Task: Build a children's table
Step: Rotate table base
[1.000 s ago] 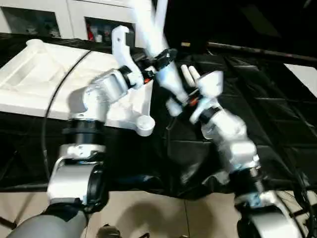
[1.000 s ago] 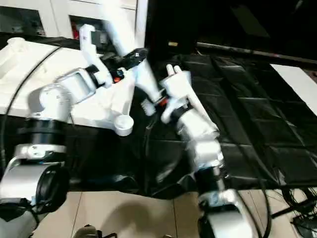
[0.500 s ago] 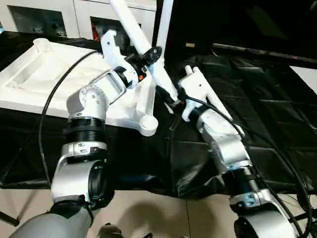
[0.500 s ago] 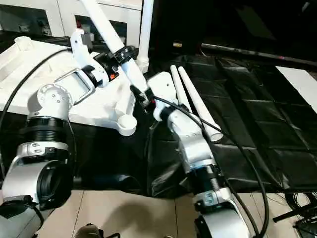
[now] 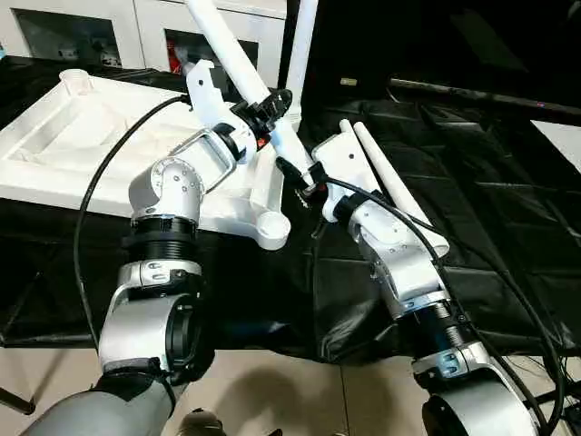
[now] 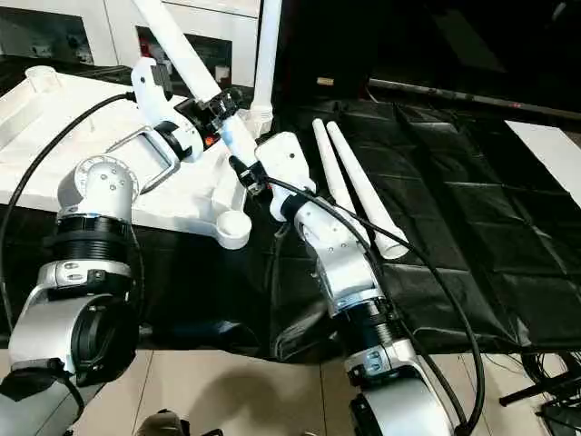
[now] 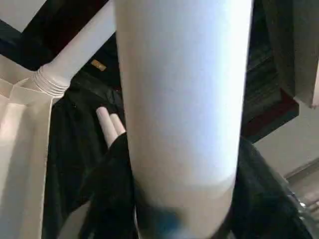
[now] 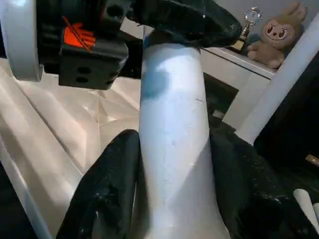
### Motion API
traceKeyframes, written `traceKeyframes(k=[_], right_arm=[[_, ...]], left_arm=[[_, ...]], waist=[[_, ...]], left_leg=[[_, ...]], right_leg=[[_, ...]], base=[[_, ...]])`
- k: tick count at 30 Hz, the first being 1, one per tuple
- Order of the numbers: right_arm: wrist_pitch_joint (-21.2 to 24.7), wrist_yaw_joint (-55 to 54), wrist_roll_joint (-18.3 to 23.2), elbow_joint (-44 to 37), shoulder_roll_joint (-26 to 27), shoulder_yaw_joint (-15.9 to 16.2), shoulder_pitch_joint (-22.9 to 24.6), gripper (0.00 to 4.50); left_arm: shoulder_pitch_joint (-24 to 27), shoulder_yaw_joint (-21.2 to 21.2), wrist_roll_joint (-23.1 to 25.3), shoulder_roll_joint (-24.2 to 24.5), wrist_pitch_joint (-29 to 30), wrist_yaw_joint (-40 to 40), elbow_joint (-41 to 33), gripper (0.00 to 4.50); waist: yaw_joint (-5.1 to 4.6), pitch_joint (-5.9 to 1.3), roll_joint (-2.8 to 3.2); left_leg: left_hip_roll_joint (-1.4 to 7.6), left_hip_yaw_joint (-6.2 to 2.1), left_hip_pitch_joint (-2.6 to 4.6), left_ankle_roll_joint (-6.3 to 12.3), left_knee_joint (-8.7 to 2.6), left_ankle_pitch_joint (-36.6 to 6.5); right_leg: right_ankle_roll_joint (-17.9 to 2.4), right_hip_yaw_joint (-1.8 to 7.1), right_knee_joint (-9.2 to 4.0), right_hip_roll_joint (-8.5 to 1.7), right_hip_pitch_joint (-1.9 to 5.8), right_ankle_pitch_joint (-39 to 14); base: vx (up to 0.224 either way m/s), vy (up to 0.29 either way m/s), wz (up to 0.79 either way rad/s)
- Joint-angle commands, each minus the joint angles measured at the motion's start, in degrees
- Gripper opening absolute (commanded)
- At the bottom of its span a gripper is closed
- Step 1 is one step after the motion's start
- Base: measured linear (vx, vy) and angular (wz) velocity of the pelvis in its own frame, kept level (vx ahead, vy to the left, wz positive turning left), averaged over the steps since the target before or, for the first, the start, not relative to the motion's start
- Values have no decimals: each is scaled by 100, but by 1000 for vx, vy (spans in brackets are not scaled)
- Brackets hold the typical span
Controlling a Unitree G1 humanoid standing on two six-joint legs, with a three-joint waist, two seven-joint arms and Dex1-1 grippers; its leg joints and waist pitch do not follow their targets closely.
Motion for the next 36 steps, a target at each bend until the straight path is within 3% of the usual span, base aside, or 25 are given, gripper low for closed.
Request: traceKeyframes(k=[1, 3, 4, 8, 9, 10, 11, 13, 14, 19, 20, 21, 22, 28, 29, 34, 36], right_arm=[[-117, -117, -78, -11, -91, -56, -125, 184], [-242, -49, -13, 44, -76, -74, -149, 184], [-241, 204, 273, 79, -28, -175, -187, 219], [451, 931, 1174, -221, -83, -542, -246, 263], [1051, 1436, 1584, -408, -251, -624, -268, 273], [1222, 1570, 1674, -458, -314, -629, -270, 285], [1720, 2011, 1949, -607, -530, -635, -272, 285], [2199, 2508, 2228, -737, -802, -635, -268, 300], [2656, 2934, 2466, -782, -1081, -645, -279, 302], [3320, 3569, 2899, -769, -1526, -695, -330, 302], [3846, 3775, 3298, -731, -1677, -843, -410, 302], [3846, 3775, 3298, -731, -1677, -843, -410, 302], [4246, 3947, 3536, -717, -1795, -907, -456, 302], [4685, 4297, 3607, -784, -1980, -692, -403, 302], [4719, 4344, 3595, -824, -1988, -615, -358, 275], [4874, 4313, 3673, -890, -1965, -480, -280, 268], [4844, 4265, 3662, -871, -1939, -464, -271, 236]], left_arm=[[-84, -16, -4, -16, -7, 69, 31, 205], [-74, -17, -23, -6, 7, 35, 2, 193], [-63, -52, -39, 27, 15, -52, -27, 193], [22, -506, -3, 290, 189, -804, -268, 192], [77, -799, 68, 439, 277, -1204, -413, 192], [88, -853, 71, 472, 295, -1299, -441, 192], [124, -1021, 71, 572, 350, -1597, -530, 192], [150, -1192, 59, 680, 413, -1919, -608, 191], [177, -1343, 5, 769, 490, -2256, -701, 191], [266, -1705, -138, 960, 682, -2946, -1004, 191], [323, -1866, -373, 1049, 860, -3381, -1304, 191], [323, -1866, -373, 1049, 860, -3381, -1304, 191], [362, -1969, -618, 1099, 1038, -3780, -1612, 191], [359, -2011, -730, 1085, 1127, -4056, -1786, 191], [358, -2011, -725, 1077, 1124, -4065, -1782, 191], [404, -2016, -815, 1097, 1179, -4087, -1867, 191], [428, -1993, -820, 1088, 1201, -4078, -1895, 191]], waist=[[-24, -484, 142], [-23, -482, 139], [-24, -480, 128], [-20, -477, 131], [-24, -481, 116], [-8, -487, 130], [7, -490, 137], [30, -485, 125], [36, -481, 95], [48, -476, 76], [47, -479, 78], [51, -485, 81], [45, -489, 65], [46, -481, 62], [45, -479, 63], [72, -492, 54], [75, -492, 53]], left_leg=[[-60, 25, 150, -232, -344, -1023], [-60, 29, 147, -229, -343, -1035], [-63, 31, 149, -201, -343, -1052], [-43, 24, 153, -76, -352, -1024], [-45, 26, 154, -49, -348, -986], [-32, 22, 156, -17, -345, -908], [-30, 26, 162, -6, -341, -823], [-36, 35, 159, -6, -336, -762], [-54, 47, 147, -36, -338, -792], [-44, 48, 132, -144, -342, -913], [-33, 42, 145, -150, -345, -930], [-25, 48, 135, -155, -341, -899], [-34, 52, 132, -171, -333, -839], [-38, 57, 110, -202, -328, -815], [-35, 57, 117, -212, -329, -835], [-27, 49, 119, -253, -331, -779], [-29, 52, 117, -261, -329, -780]], right_leg=[[-893, 270, -383, -379, 349, 86], [-886, 272, -386, -384, 343, 58], [-879, 270, -389, -381, 350, 27], [-906, 266, -383, -379, 346, 47], [-928, 263, -375, -368, 357, 122], [-971, 263, -361, -372, 357, 248], [-1016, 263, -351, -371, 360, 369], [-1037, 264, -357, -371, 369, 428], [-1059, 262, -376, -376, 389, 307], [-1066, 258, -410, -417, 382, -180], [-1109, 252, -410, -425, 383, -300], [-1130, 254, -404, -428, 377, -266], [-1170, 251, -395, -417, 377, -173], [-1076, 250, -416, -418, 368, -299], [-1063, 248, -420, -419, 361, -351], [-1016, 244, -404, -418, 360, -342], [-1015, 242, -407, -418, 351, -333]], base=[[0, 0, 0], [0, 0, 0], [0, 0, 0], [0, 0, 0], [0, 0, 0], [0, 0, 0], [0, 0, 0], [0, 0, 0], [0, 0, 0], [0, 0, 0], [0, 0, 0], [0, 0, 0], [0, 0, 0], [0, 0, 0], [0, 0, 0], [0, 0, 0], [0, 0, 0]])
